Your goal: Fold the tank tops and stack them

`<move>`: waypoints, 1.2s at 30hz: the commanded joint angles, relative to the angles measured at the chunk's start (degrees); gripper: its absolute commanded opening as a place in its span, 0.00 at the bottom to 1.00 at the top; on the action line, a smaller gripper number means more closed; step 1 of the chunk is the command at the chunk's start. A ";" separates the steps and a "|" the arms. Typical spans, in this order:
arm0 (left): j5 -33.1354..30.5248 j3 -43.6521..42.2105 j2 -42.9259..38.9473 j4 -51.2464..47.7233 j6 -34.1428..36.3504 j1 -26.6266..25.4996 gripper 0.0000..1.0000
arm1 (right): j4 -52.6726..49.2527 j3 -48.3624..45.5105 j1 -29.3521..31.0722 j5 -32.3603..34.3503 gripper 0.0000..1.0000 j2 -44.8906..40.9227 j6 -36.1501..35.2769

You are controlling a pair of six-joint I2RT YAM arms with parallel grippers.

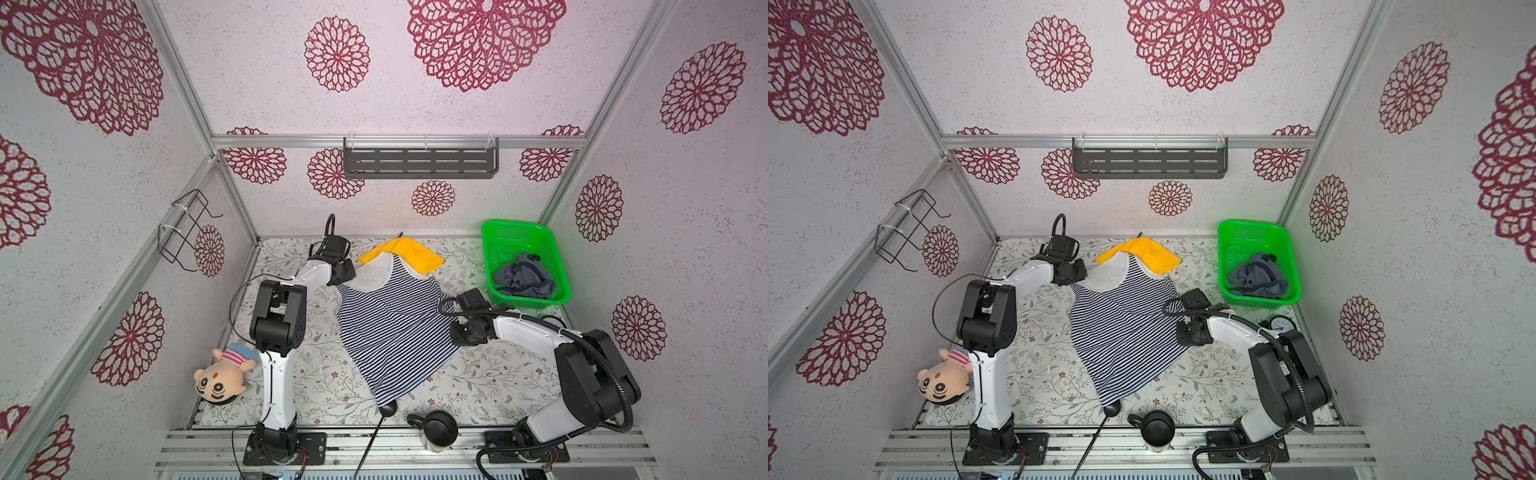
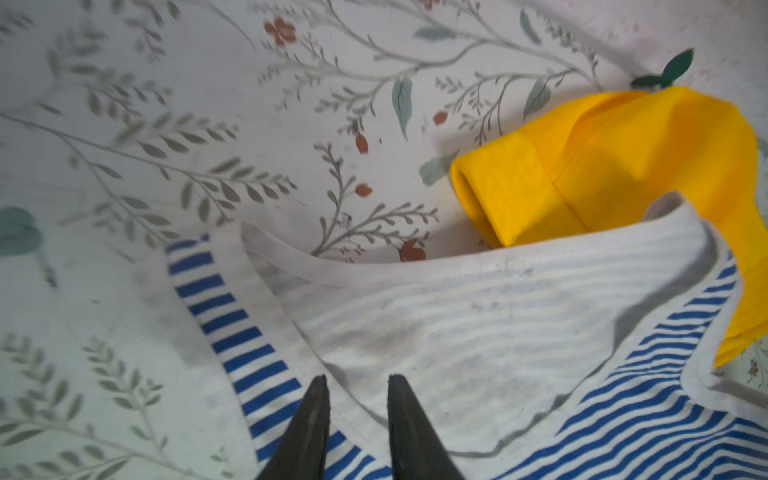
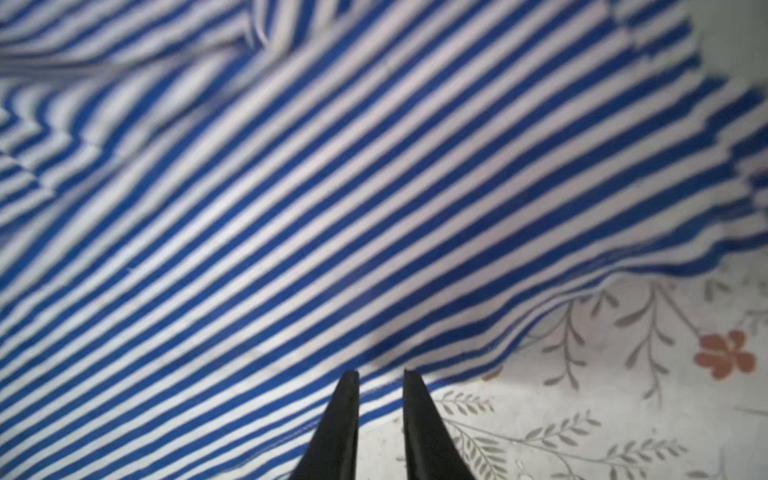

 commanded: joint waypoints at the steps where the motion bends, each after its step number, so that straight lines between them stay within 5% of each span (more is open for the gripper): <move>1: 1.96 -0.83 3.23 -0.80 -1.24 1.76 0.23 | 4.62 0.25 -0.61 0.41 0.20 0.18 2.86; 11: 3.81 -13.86 -1.73 3.98 -6.14 6.20 0.05 | 5.46 2.90 -8.57 5.33 0.15 7.51 -0.76; 23: -2.18 -46.52 -23.75 17.60 -19.05 5.55 0.00 | 4.50 16.88 -12.53 5.24 0.15 16.83 -5.81; 31: -10.44 -58.07 -41.11 11.44 -26.80 -3.26 0.00 | 4.23 27.98 -12.64 0.71 0.15 22.59 -10.58; 33: -12.24 -58.71 -46.56 7.82 -26.88 -3.50 0.09 | 1.63 31.33 -12.65 0.43 0.16 22.75 -12.26; 36: -15.37 -55.63 -53.23 1.73 -22.67 -2.84 0.40 | -3.17 34.67 -12.76 0.80 0.23 20.80 -14.60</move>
